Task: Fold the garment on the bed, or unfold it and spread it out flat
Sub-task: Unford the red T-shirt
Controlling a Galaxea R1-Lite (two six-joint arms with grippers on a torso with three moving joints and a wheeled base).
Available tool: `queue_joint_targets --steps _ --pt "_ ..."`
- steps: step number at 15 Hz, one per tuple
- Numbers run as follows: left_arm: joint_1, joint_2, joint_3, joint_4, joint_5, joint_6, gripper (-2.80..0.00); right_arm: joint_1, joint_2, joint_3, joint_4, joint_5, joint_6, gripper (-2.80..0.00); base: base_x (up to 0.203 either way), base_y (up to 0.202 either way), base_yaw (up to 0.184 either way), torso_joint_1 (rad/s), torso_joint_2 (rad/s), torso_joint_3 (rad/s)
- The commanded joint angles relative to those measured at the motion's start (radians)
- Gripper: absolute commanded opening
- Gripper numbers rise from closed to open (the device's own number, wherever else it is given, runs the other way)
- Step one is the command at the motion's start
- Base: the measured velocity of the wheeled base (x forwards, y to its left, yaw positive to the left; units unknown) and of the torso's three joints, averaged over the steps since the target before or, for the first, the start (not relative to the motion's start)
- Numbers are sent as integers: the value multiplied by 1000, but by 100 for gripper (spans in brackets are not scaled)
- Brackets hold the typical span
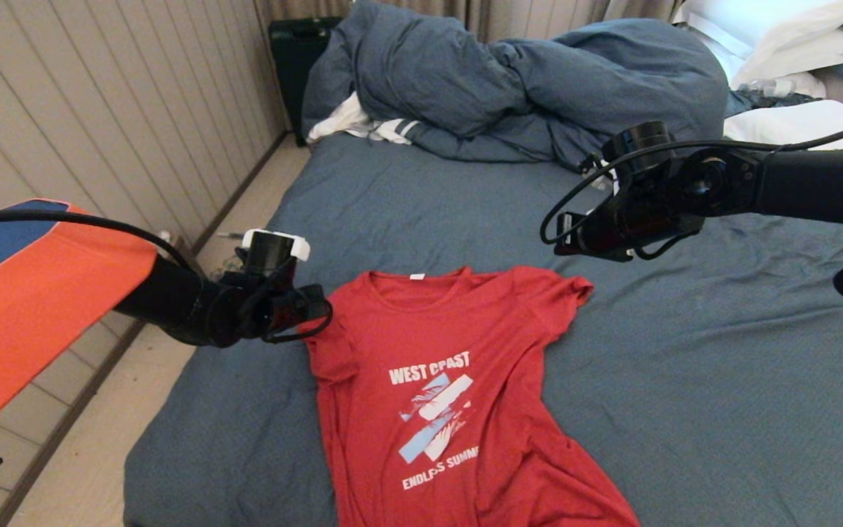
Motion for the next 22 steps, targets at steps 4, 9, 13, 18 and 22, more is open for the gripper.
queue_joint_targets --steps 4,9,13,18,22 --pt "-2 118 -86 10 3 -1 0 0 17 -1 2 0 0 -280 0 0 0 0 0 0" --pt "3 122 -89 11 3 1 -280 3 20 -1 2 0 0 -280 0 0 0 0 0 0" --pt "16 102 -80 6 4 -3 -280 5 20 -1 2 0 0 -280 0 0 0 0 0 0" --pt "25 -3 12 -2 8 1 -280 5 20 2 -1 -2 0 -280 0 0 0 0 0 0" --pt "68 -45 87 -86 1 76 -280 5 20 6 -2 -2 1 -280 0 0 0 0 0 0"
